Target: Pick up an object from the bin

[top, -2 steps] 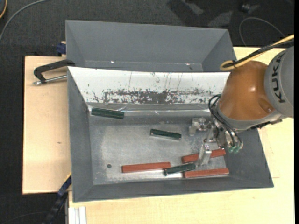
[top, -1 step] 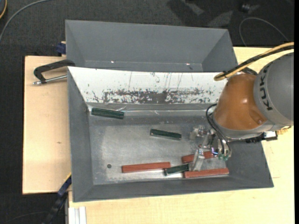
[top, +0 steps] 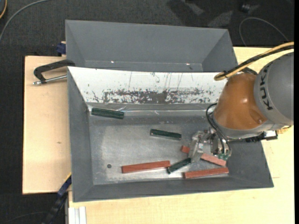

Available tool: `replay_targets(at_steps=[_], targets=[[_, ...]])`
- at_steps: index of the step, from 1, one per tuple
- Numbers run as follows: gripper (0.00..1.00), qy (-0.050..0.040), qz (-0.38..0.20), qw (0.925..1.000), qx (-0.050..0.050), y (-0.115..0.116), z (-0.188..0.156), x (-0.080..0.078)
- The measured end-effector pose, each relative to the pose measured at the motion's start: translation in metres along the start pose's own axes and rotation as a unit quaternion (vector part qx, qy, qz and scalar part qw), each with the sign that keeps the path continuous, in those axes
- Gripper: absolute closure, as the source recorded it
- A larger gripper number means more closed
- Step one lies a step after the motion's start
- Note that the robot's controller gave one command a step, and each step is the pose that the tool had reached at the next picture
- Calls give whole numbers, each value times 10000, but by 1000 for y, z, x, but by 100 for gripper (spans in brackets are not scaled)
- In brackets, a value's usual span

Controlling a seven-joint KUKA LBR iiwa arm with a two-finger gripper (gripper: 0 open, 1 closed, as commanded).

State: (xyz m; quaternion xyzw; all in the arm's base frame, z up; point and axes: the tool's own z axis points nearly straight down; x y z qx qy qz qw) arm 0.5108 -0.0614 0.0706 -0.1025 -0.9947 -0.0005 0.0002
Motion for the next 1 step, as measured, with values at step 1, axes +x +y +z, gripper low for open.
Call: replay_targets(at_steps=[1], targets=[[100, -79, 327, 9994, -6, -4, -178, -16]])
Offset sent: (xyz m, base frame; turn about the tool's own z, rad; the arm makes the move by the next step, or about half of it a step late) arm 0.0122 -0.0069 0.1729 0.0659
